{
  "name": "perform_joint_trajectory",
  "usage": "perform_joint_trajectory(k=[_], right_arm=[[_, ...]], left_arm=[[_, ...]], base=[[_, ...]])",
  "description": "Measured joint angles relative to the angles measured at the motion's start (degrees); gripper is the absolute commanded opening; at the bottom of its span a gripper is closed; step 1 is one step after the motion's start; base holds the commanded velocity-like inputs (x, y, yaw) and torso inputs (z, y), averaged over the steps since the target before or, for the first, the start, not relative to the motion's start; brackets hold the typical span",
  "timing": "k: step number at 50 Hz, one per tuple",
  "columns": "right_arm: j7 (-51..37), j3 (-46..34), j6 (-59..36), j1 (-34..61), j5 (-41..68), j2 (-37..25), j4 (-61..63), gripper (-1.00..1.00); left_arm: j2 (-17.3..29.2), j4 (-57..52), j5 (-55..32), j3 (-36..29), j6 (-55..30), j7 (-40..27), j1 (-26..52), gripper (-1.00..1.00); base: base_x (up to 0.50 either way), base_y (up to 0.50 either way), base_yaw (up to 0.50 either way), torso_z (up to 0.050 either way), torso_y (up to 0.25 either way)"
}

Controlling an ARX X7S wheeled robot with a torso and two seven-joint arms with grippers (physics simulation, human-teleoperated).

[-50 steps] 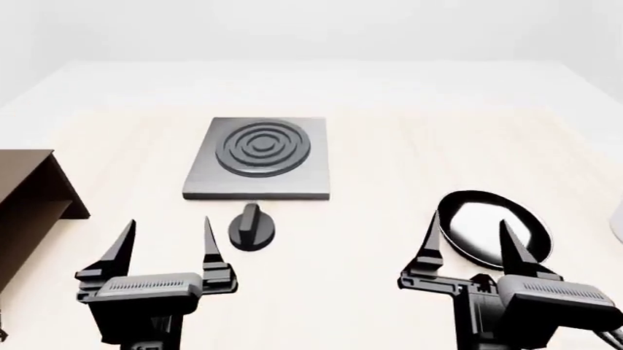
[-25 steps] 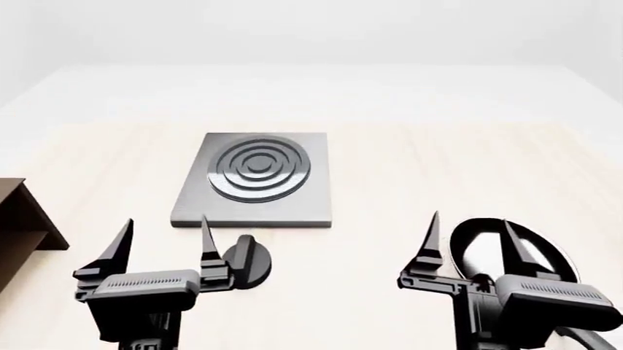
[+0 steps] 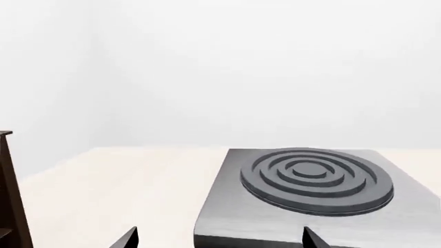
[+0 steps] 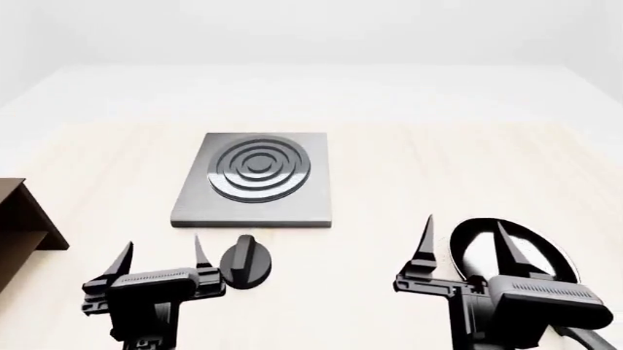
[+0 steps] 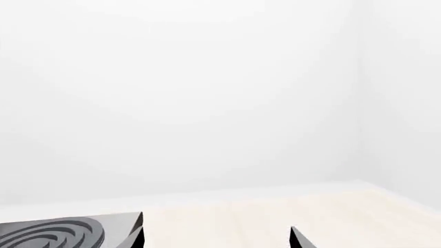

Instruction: Turn on the stove and put the frying pan on it.

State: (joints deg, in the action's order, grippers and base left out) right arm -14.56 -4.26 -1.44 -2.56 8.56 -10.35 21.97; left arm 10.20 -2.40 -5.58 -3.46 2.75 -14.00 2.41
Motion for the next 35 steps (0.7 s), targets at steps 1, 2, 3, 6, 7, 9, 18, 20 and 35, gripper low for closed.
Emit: perform_joint_trajectory(k=[1,2,3,6,7,9,18,20,35], right_arm=[[0.0,0.0,0.0,0.0,0.0,0.0,0.0,1.0],[0.0,-0.1,0.0,0.0,0.1,-0.1,0.0,1.0],[0.0,-0.1,0.0,0.0,0.1,-0.1,0.0,1.0],[-0.1,-0.2,0.0,0.0,0.3,-0.3,0.0,1.0],[-0.1,-0.3,0.0,0.0,0.3,-0.3,0.0,1.0],[-0.1,-0.4,0.0,0.0,0.4,-0.4,-0.1,1.0],[-0.2,-0.7,0.1,-0.1,0.7,-0.8,-0.2,1.0],[-0.2,-0.8,0.1,-0.1,0.8,-0.9,-0.2,1.0],[-0.5,-1.4,0.2,0.1,1.1,-1.5,-0.4,1.0]], left_arm=[[0.0,0.7,0.0,0.0,0.1,0.0,0.1,1.0],[0.0,1.3,0.0,-0.1,0.2,0.0,0.1,1.0],[0.0,2.0,0.0,-0.1,0.3,-0.1,0.2,1.0],[-0.1,3.7,0.1,-0.3,0.7,-0.2,0.4,1.0],[-0.1,4.2,0.1,-0.4,0.8,-0.2,0.5,1.0],[-0.1,5.2,0.2,-0.5,1.0,-0.2,0.6,1.0],[-0.1,9.0,0.4,-0.8,1.8,-0.7,1.2,1.0],[-0.1,9.8,0.4,-0.9,2.0,-0.8,1.4,1.0],[-0.2,14.2,0.9,-2.1,2.4,-1.0,2.8,1.0]], base=[[0.0,0.0,0.0,0.0,0.0],[0.0,0.0,0.0,0.0,0.0],[0.0,0.0,0.0,0.0,0.0],[0.0,0.0,0.0,0.0,0.0],[0.0,0.0,0.0,0.0,0.0],[0.0,0.0,0.0,0.0,0.0],[0.0,0.0,0.0,0.0,0.0],[0.0,0.0,0.0,0.0,0.0],[0.0,0.0,0.0,0.0,0.0]])
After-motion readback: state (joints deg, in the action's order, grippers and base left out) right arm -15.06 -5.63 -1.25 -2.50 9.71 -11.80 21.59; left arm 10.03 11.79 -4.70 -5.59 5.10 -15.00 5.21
